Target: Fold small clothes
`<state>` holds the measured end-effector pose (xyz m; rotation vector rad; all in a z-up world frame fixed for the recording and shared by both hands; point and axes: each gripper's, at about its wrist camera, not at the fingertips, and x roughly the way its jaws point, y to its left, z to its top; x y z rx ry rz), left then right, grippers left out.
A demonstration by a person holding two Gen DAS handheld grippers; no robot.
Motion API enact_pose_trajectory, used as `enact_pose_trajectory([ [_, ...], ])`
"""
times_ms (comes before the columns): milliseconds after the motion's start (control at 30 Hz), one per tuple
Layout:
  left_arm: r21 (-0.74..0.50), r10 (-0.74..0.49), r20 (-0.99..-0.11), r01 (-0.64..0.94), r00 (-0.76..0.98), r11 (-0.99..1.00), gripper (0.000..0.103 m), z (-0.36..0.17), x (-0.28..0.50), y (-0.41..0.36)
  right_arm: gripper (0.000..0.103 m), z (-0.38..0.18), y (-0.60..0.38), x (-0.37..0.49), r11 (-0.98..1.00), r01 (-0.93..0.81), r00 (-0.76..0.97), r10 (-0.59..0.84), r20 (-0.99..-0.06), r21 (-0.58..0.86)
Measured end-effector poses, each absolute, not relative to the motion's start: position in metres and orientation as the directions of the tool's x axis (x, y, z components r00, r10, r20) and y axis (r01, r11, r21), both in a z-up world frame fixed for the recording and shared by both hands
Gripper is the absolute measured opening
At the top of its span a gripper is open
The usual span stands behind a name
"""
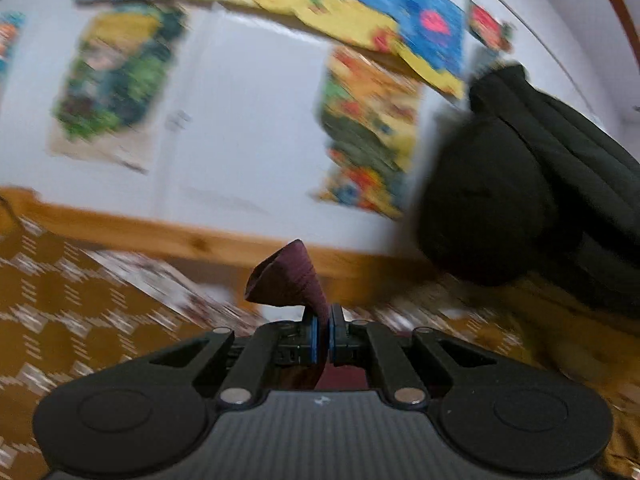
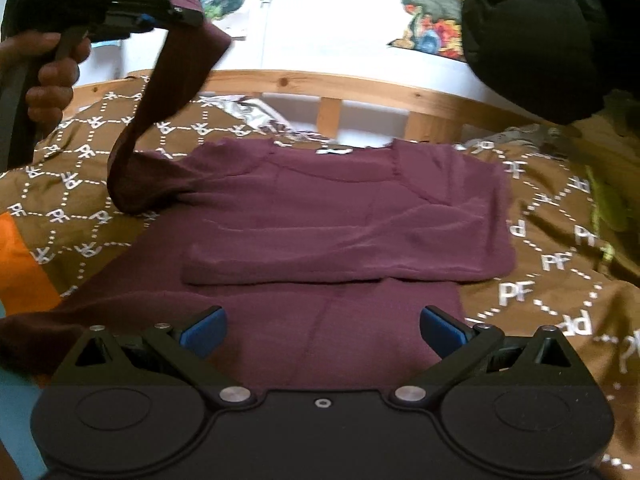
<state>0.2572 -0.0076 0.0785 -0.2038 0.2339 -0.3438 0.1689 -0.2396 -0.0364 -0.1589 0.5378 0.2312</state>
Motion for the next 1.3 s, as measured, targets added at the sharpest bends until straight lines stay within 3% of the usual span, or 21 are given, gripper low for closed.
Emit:
enact_pose_trajectory([
  [200,-0.25,-0.466,-0.285,0.404,0.838,0.88,0.005,0.04,0.256,-0.062,0.102,-0.044,-0.266,0.162,0.976,-0.195,0.841,0.117,-0.529,-0.094],
  [600,-0.284,-0.52,-0.481,0.435,0.706,0.854,0.007,-0.01,0.239,-0.087,0.102,-0.056,-0.29,0.153,0.989,-0.126,0.842,0.064,-0.536,-0.08],
  [667,-0.303,-0.523,-0.506,0.427,0.686,0.852,0.021,-0.013,0.238,-0.084,0.102,-0.056,-0.29,0.153,0.99,-0.124,0.842,0.066,-0.536,-0.073],
  [700,-0.308,-0.522,-0.514,0.421,0.681,0.853,0.038,-0.012,0.237,-0.082,0.102,-0.056,-0.29,0.152,0.99,-0.124,0.842,0.066,-0.535,-0.073],
  [733,-0.313,-0.519,-0.516,0.414,0.682,0.855,0.062,-0.011,0.233,-0.079,0.102,-0.056,-0.29,0.152,0.989,-0.125,0.843,0.066,-0.534,-0.075],
  [800,-0.311,-0.503,-0.499,0.396,0.705,0.864,0.081,-0.008,0.224,-0.07,0.102,-0.055,-0.289,0.152,0.989,-0.127,0.845,0.066,-0.531,-0.079],
  [933,-0.272,-0.447,-0.497,0.356,0.744,0.894,0.1,0.002,0.209,-0.053,0.102,-0.051,-0.287,0.152,0.989,-0.129,0.853,0.073,-0.517,-0.073],
  [1100,-0.156,-0.238,-0.539,0.182,0.808,0.971,0.102,0.004,0.204,-0.021,0.102,-0.046,-0.284,0.16,0.989,-0.15,0.845,0.12,-0.52,-0.015],
  [1233,0.038,0.008,-0.607,0.019,0.795,0.999,0.102,-0.009,0.216,0.008,0.101,-0.043,-0.279,0.177,0.979,-0.203,0.837,0.189,-0.514,0.028],
  [1300,0.124,0.09,-0.622,-0.015,0.778,0.992,0.102,-0.021,0.224,0.022,0.091,-0.044,-0.275,0.191,0.976,-0.216,0.821,0.201,-0.534,0.035],
])
